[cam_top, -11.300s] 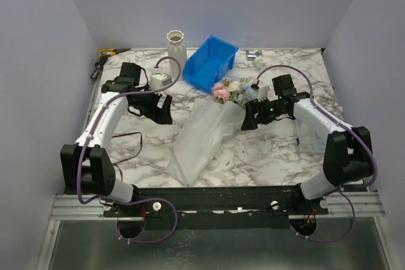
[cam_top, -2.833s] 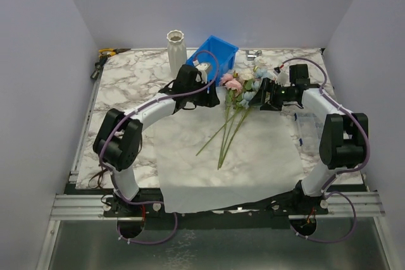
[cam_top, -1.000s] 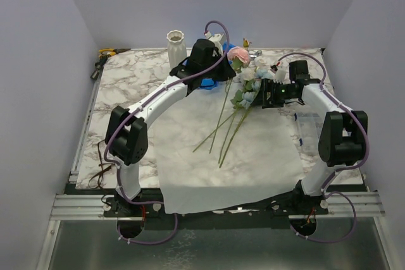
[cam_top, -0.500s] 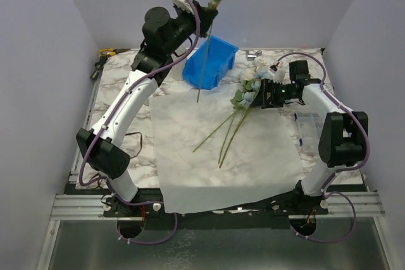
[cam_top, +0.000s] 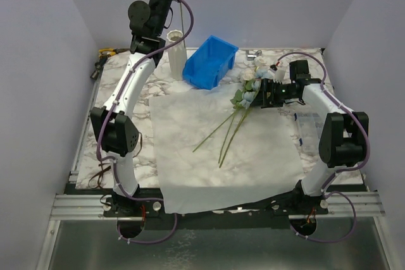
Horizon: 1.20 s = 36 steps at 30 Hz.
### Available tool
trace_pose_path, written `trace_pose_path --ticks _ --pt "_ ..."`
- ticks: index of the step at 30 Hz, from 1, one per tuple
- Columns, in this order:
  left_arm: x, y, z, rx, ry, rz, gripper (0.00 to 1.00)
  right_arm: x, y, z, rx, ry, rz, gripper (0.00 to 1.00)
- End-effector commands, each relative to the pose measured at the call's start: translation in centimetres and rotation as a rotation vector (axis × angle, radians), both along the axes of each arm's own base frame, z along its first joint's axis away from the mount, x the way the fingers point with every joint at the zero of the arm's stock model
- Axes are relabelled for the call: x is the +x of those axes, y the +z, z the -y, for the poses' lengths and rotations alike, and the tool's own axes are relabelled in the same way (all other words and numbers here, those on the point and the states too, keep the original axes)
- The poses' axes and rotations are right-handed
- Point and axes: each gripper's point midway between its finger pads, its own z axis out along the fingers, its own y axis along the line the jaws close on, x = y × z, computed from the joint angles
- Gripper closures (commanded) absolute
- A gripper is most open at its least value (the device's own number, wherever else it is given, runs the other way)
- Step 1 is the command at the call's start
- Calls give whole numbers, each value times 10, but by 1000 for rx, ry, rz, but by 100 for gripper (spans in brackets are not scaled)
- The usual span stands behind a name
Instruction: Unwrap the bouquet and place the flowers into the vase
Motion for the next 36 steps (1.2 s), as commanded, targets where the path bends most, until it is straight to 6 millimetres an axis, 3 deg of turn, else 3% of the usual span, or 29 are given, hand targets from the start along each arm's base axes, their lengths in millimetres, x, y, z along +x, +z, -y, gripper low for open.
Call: trace_pose_path --ticks 1,8,16,26,30,36 --pt "-13 60 -30 -50 89 239 100 -3 12 -1 7 18 24 23" --pt "6 62 -48 -48 145 280 100 -5 10 0 0 14 18 23" --pt "28 26 -44 -39 130 195 100 -3 8 -1 4 16 15 23" --pt "58 -12 -66 -49 190 115 100 -2 6 -1 7 1 11 23" --pt "70 -36 -73 -84 212 52 100 -1 5 -1 4 -1 7 23" --pt "84 -88 -78 -155 214 -110 100 0 3 0 -1 -1 7 23"
